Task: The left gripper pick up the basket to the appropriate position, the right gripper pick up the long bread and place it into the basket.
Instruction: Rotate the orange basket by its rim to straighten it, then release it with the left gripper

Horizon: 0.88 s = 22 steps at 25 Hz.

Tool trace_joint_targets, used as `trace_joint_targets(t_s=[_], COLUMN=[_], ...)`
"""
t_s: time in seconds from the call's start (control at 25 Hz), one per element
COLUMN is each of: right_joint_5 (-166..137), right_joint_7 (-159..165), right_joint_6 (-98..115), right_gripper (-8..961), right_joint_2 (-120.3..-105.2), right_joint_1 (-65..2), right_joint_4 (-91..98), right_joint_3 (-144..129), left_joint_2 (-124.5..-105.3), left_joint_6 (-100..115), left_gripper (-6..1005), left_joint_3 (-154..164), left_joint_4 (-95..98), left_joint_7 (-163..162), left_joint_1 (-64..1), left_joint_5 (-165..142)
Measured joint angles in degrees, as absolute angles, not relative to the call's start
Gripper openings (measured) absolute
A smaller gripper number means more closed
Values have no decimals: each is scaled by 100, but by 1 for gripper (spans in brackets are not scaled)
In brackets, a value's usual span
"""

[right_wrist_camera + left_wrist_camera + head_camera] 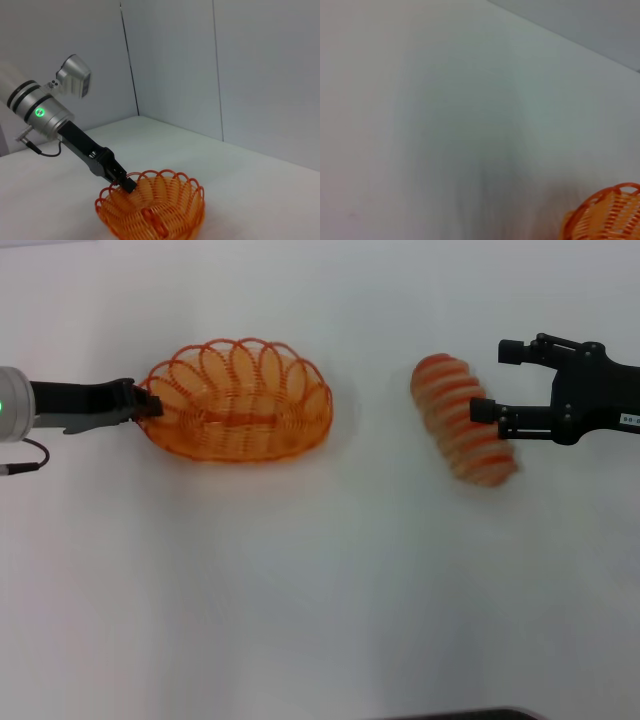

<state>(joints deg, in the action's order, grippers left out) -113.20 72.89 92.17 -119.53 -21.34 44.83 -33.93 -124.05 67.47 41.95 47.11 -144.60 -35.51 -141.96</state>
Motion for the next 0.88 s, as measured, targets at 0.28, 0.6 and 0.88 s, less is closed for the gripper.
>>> trace_joint_targets(t_s=[0.28, 0.6, 0.88], right_joint_5=[-11320, -11320, -11320], right_joint_7=[7308, 7329, 7369], right_joint_6=[9210, 9210, 9211], right_gripper=[930, 930, 930], right_joint_2=[-11953, -11953, -11953], right_joint_1=[-2144, -2145, -2146], right_joint_4=[4482, 4493, 4498], right_joint_3=[-3393, -3406, -3393], left_joint_2=[-12404, -12392, -12337], left_joint_6=[6765, 6815, 7064], left_gripper=[206, 428, 627], left_joint_3=[4312, 4306, 4264], left_joint_4=[4738, 4807, 5127], left_joint_7=[-14466, -14444, -13740], left_joint_1=[-3552, -3548, -3527], left_joint_5=[-14094, -14040, -13557])
